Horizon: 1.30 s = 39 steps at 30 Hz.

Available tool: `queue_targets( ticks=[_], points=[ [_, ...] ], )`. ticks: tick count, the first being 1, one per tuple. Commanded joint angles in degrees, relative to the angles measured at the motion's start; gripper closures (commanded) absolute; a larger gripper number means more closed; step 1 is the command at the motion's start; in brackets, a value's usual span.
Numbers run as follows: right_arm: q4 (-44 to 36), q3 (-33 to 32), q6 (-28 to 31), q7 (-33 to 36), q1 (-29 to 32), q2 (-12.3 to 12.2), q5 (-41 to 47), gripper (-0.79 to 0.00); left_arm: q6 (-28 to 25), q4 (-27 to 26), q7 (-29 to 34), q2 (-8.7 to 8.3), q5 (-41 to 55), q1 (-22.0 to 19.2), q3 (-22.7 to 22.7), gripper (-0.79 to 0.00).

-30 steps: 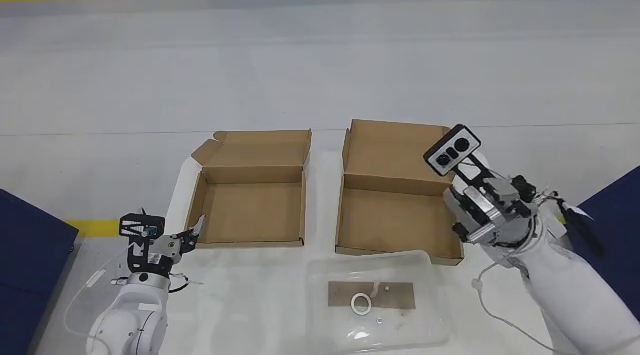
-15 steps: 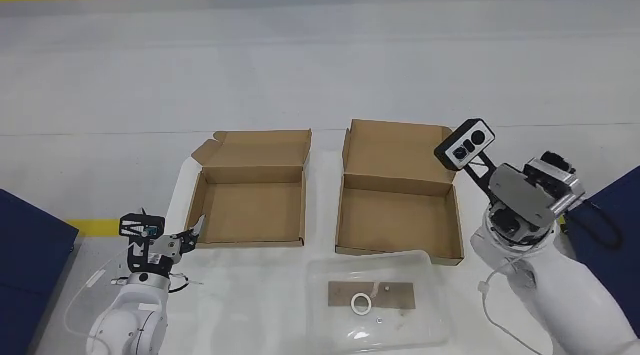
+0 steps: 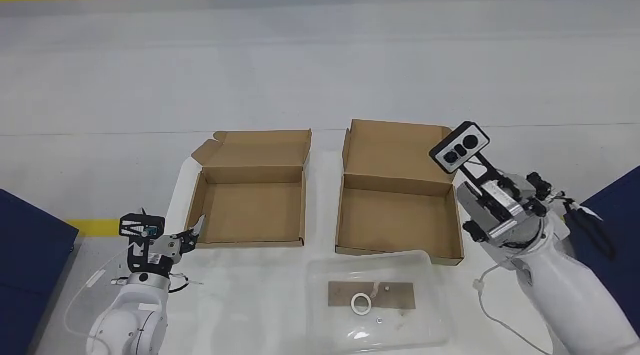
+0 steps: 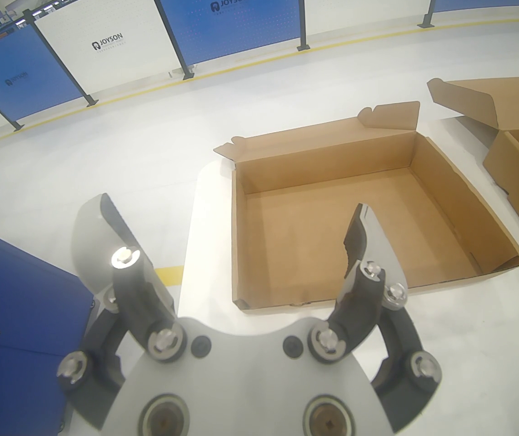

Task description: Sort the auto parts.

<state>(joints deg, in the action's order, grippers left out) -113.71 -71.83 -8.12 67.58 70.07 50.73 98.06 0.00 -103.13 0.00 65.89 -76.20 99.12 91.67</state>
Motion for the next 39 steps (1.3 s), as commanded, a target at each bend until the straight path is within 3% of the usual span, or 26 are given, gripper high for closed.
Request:
queue_targets(
  ticks=[1,33,39],
  points=[
    [-0.06,-0.21,-0.22,0.06,0.16,0.23,0.68,0.000,0.00,0.00,0.00,0.00,0.00,0.00,0.00,-0.785],
    [-2.16,-1.24,-1.03,-2.61,1.93,1.80,6.12,0.000,0.00,0.00,0.00,0.00,0.00,0.00,0.00,-0.785],
    [-2.06,-4.97,0.19,-5.26,2.30,1.74,-3.41,0.000,0.00,0.00,0.00,0.00,0.00,0.00,0.00,-0.785]
  ],
)
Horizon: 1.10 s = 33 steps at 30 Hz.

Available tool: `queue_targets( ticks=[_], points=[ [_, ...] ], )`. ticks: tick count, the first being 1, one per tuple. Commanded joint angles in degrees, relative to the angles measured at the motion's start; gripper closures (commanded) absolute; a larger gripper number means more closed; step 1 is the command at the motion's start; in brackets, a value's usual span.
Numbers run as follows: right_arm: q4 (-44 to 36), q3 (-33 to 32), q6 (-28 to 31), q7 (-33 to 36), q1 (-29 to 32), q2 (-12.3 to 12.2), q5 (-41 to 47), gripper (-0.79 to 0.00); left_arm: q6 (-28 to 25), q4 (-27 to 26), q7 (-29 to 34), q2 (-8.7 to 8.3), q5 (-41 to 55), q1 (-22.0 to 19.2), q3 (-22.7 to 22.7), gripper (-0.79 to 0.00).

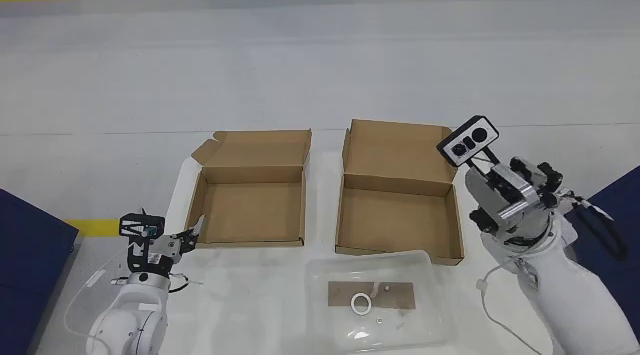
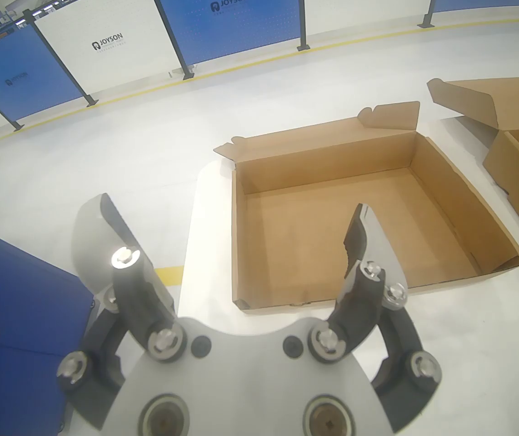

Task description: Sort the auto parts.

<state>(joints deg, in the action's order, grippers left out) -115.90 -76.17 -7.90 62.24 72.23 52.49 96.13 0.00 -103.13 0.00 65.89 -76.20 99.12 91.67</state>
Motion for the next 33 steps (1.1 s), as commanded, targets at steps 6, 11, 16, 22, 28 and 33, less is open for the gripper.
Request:
queue_targets(
  ticks=[6,11,16,22,28,33],
  points=[
    [0.83,-5.45,-0.47,0.74,0.78,-0.30,-10.22,0.000,0.00,0.00,0.00,0.00,0.00,0.00,0.00,-0.785],
    [2.64,-10.41,-1.80,2.80,2.27,-0.88,-18.99,0.000,0.00,0.00,0.00,0.00,0.00,0.00,0.00,-0.785],
    [4.09,-15.40,-2.75,4.81,4.26,-1.64,-29.31,0.000,0.00,0.00,0.00,0.00,0.00,0.00,0.00,-0.785],
    [5.16,-17.47,-2.93,6.58,5.94,-2.01,-34.54,0.000,0.00,0.00,0.00,0.00,0.00,0.00,0.00,-0.785],
    [5.16,-17.47,-2.93,6.58,5.94,-2.01,-34.54,0.000,0.00,0.00,0.00,0.00,0.00,0.00,0.00,-0.785],
    [1.96,-19.08,-4.04,-0.58,6.75,-2.74,-51.45,0.000,0.00,0.00,0.00,0.00,0.00,0.00,0.00,-0.785]
  ],
)
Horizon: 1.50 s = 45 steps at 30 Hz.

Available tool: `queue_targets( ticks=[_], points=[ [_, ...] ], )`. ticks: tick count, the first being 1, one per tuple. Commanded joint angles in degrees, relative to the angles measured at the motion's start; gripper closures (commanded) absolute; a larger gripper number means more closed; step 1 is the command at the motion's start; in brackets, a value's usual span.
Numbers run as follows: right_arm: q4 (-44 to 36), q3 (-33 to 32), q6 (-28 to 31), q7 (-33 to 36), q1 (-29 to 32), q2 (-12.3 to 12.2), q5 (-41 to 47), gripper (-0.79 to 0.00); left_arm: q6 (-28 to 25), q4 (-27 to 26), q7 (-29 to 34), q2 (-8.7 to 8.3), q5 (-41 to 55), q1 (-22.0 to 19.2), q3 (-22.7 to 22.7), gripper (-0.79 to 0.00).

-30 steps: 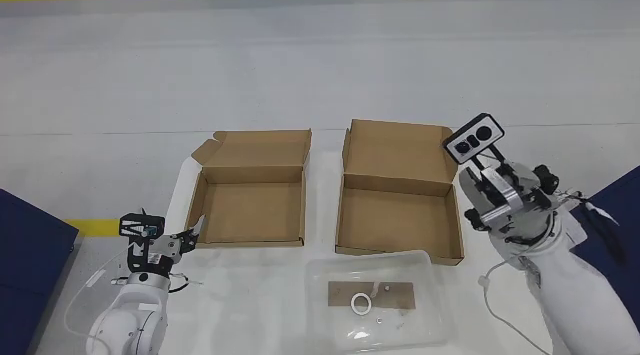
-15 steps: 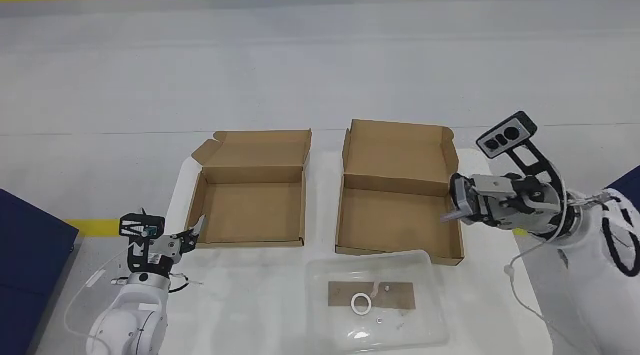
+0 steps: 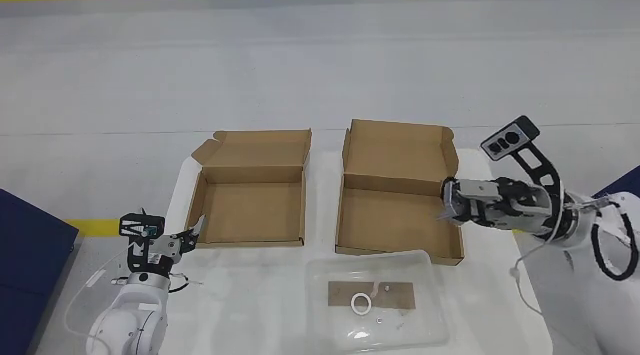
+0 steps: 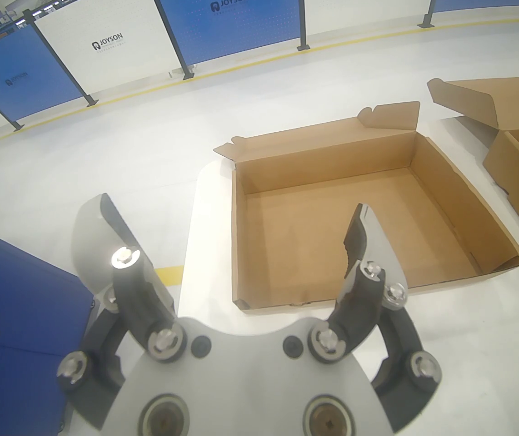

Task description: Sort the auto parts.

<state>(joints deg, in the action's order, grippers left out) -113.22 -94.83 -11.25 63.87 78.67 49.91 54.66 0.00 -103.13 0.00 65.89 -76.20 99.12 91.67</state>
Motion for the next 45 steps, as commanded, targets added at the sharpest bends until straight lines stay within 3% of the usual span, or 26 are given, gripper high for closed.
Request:
queue_targets(
  ticks=[1,13,29,36,45],
  points=[
    [-1.42,-0.81,-1.30,-3.58,0.68,-0.30,-12.88,0.000,0.00,0.00,0.00,0.00,0.00,0.00,0.00,-0.785],
    [-5.56,1.19,-11.38,-13.13,4.53,-1.82,-45.92,0.000,0.00,0.00,0.00,0.00,0.00,0.00,0.00,-0.785],
    [-5.29,3.61,-12.03,-14.51,4.54,-2.03,-52.59,0.000,0.00,0.00,0.00,0.00,0.00,0.00,0.00,-0.785],
    [-6.52,11.73,-26.58,-17.34,1.40,-2.37,-71.53,0.000,0.00,0.00,0.00,0.00,0.00,0.00,0.00,-0.785],
    [0.96,26.89,-34.47,-12.86,-8.01,-1.41,-85.67,0.000,0.00,0.00,0.00,0.00,0.00,0.00,0.00,-0.785]
  ],
)
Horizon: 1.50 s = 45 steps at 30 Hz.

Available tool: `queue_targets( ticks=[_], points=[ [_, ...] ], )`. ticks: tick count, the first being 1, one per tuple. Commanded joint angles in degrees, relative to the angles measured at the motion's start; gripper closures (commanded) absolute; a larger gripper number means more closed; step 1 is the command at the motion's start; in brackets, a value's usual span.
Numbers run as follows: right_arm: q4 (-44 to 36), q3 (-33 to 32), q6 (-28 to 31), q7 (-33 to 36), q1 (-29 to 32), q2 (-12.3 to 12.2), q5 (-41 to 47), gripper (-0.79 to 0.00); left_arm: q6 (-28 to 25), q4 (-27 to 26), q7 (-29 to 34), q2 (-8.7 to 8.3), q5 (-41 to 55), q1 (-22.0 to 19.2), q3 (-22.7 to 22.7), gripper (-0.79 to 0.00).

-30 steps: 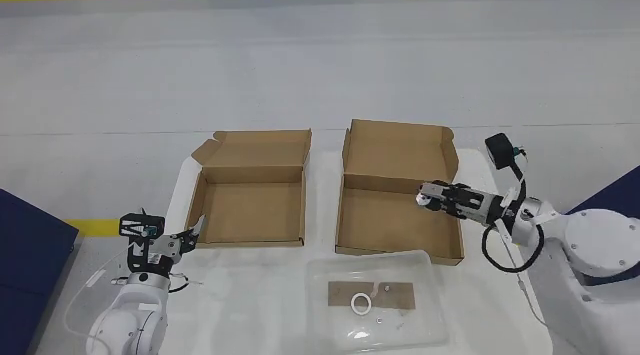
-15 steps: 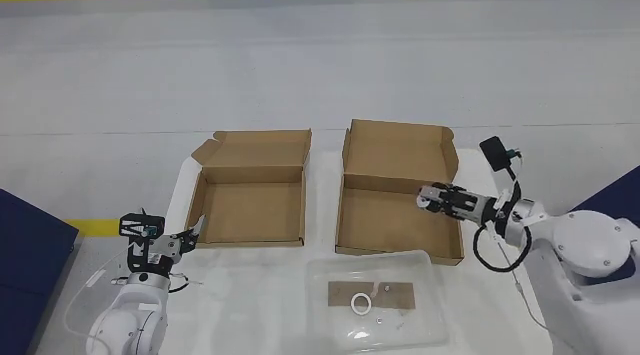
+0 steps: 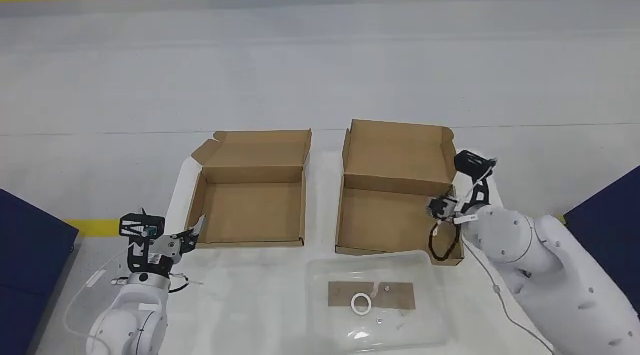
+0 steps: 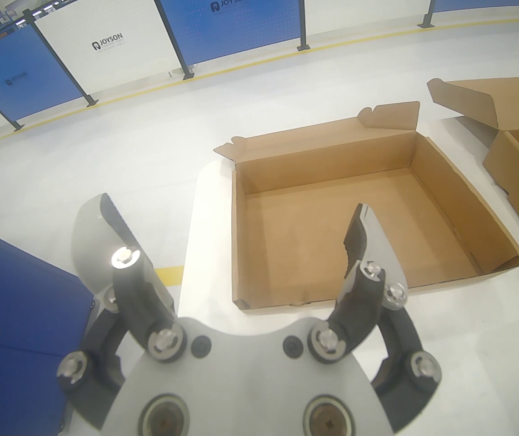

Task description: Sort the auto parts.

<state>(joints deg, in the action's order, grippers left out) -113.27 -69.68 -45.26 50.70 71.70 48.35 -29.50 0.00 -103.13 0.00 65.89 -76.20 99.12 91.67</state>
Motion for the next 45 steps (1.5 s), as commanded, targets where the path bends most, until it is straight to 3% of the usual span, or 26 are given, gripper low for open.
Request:
queue_targets(
  ticks=[1,8,17,26,35,45],
  points=[
    [1.97,3.27,-0.95,0.75,-2.00,0.38,-2.34,0.000,0.00,0.00,0.00,0.00,0.00,0.00,0.00,-0.785],
    [7.60,10.92,-1.35,1.67,-7.47,2.07,-6.16,0.000,0.00,0.00,0.00,0.00,0.00,0.00,0.00,-0.785],
    [8.28,11.37,-1.15,-0.46,-6.95,2.06,-8.54,0.000,0.00,0.00,0.00,0.00,0.00,0.00,0.00,-0.785],
    [14.74,18.78,-6.78,0.41,-10.61,4.02,-17.95,0.000,0.00,0.00,0.00,0.00,0.00,0.00,0.00,-0.785],
    [22.90,24.63,-7.98,0.34,-14.41,6.99,-19.58,0.000,0.00,0.00,0.00,0.00,0.00,0.00,0.00,-0.785],
    [27.35,25.64,-8.05,0.26,-15.70,8.93,-19.09,0.000,0.00,0.00,0.00,0.00,0.00,0.00,0.00,-0.785]
  ],
)
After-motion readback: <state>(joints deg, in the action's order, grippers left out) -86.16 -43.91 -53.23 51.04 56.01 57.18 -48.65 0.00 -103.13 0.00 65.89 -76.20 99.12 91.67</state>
